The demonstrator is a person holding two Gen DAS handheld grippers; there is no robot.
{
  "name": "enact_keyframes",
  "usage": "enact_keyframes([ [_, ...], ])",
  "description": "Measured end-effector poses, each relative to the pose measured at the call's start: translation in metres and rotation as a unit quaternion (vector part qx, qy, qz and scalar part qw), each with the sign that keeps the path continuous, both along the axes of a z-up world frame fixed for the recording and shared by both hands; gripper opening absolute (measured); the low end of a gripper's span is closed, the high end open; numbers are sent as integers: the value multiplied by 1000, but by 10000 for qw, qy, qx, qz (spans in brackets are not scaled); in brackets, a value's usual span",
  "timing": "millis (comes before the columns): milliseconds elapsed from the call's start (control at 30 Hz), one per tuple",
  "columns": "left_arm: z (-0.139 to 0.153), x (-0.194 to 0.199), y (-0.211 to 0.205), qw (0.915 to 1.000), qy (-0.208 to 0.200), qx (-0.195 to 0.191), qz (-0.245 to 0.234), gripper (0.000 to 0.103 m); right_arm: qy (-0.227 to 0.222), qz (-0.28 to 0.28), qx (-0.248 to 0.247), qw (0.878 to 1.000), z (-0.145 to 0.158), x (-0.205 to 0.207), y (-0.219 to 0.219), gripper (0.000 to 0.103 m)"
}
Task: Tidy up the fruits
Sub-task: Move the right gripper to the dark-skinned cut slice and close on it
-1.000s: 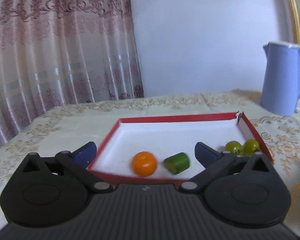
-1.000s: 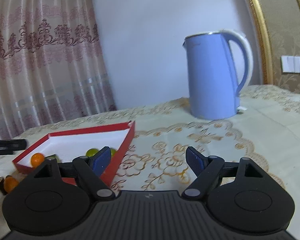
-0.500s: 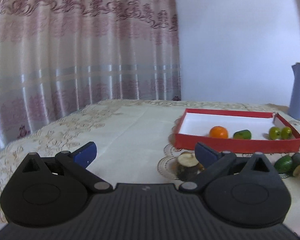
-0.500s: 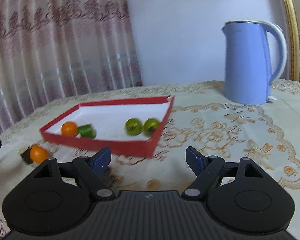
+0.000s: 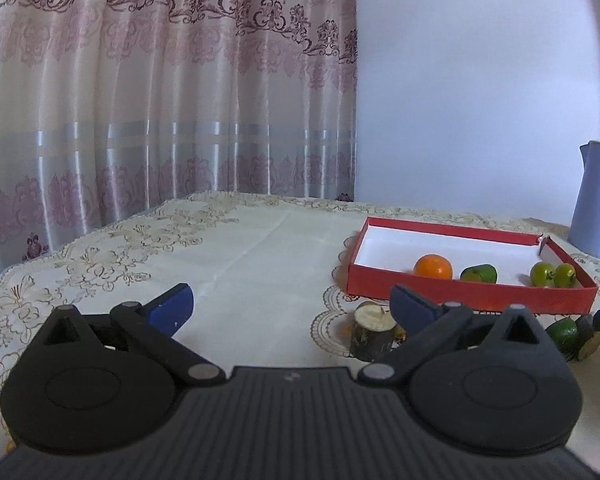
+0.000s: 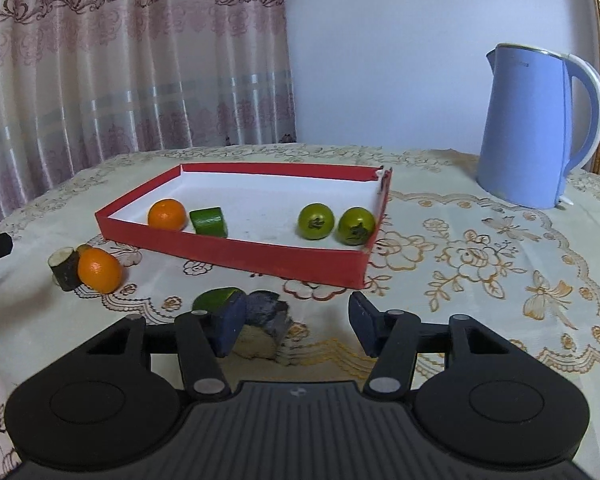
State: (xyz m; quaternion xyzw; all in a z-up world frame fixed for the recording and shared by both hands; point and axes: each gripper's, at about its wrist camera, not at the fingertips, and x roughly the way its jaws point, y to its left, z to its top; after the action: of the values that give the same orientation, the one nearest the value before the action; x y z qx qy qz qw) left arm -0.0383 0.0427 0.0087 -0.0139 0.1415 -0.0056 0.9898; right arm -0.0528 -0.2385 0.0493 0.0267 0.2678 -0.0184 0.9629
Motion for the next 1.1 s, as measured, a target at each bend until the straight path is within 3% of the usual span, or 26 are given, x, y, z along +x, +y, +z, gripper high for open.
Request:
enact_keyframes([
  [433,-2,2,4,9999,84,-87,-58,103,245,-97,-236,9994,-5,16,20,56],
  [600,-2,2,5,9999,84,-134,-55,103,317,-292,16,9991,-8,13,16,56],
  [1100,-3,4,7,9997,150,-204,-73,103,395,-81,-74,9992,-8,19,23,41],
])
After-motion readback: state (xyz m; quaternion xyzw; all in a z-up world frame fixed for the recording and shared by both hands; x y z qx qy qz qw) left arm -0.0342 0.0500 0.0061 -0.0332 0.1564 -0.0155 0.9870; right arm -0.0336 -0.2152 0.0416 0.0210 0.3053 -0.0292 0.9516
